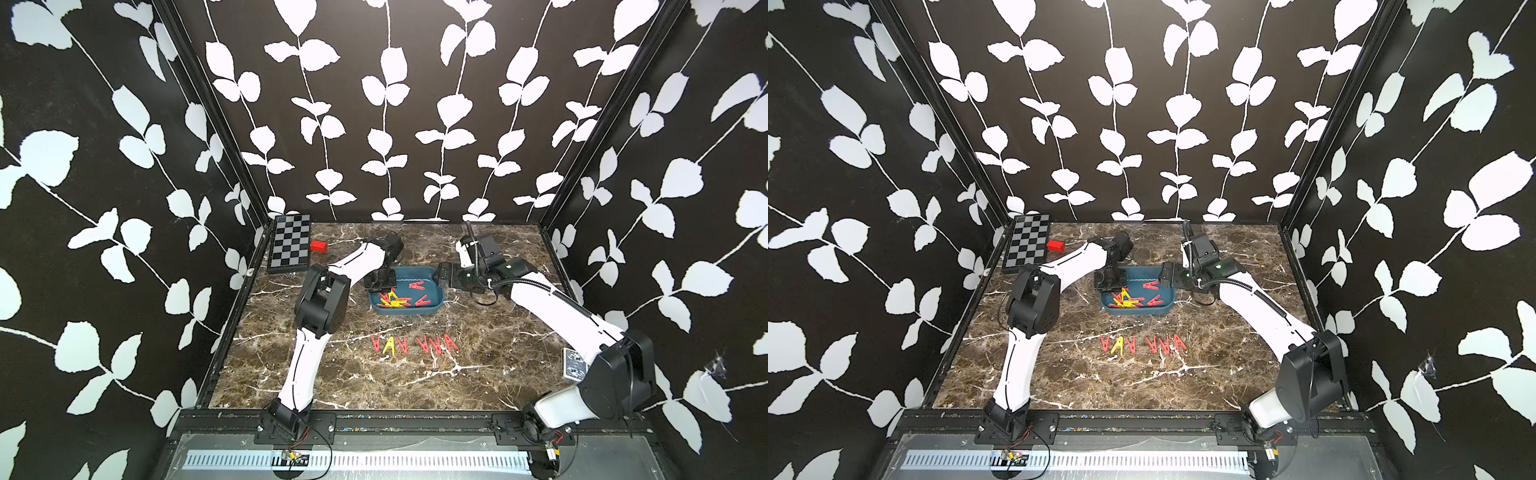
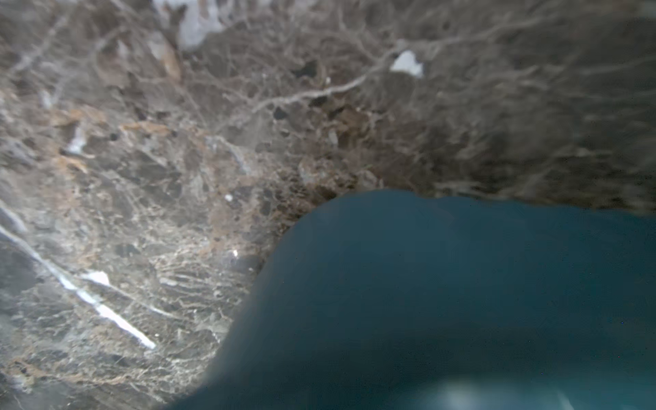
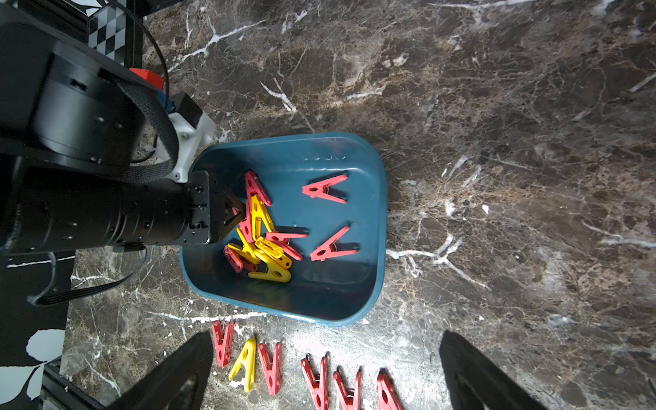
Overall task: Take the clothespins out of the storage box
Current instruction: Pick up the clothespin from the storage box.
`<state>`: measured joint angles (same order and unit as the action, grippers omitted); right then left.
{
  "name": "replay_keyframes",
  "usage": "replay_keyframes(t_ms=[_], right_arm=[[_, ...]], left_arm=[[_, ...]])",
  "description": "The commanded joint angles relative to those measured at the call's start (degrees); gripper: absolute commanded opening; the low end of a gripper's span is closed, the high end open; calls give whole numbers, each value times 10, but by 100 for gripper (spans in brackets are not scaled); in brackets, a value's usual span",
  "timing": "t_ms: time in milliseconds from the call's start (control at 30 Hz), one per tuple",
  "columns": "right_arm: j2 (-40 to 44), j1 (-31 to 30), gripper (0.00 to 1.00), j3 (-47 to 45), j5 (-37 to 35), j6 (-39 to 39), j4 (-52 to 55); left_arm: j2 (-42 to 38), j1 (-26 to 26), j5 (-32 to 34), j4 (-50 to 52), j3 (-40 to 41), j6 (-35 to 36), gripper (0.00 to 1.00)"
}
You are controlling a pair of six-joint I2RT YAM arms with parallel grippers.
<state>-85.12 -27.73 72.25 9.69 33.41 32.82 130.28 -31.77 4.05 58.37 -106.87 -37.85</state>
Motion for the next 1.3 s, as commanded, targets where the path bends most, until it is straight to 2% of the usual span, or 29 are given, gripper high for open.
replay_keyframes(t_ms=[0, 333, 667, 967, 1267], right_arm=[[5, 4, 99, -11, -1, -1, -3], [9, 4, 99, -15, 7, 1, -12], [16, 3, 99, -23, 39, -6, -45], [19, -23, 99, -28, 63, -23, -86], [-4, -80, 99, -14, 89, -48, -131]], left_arm=[[2, 0, 1, 12, -14, -3, 17], [-27, 1, 6, 22, -26, -8, 4], [-109, 1, 4, 36, -12, -19, 3], [-232, 3, 18, 30, 97, -45, 3], [-368, 16, 25, -7, 281, -70, 3]])
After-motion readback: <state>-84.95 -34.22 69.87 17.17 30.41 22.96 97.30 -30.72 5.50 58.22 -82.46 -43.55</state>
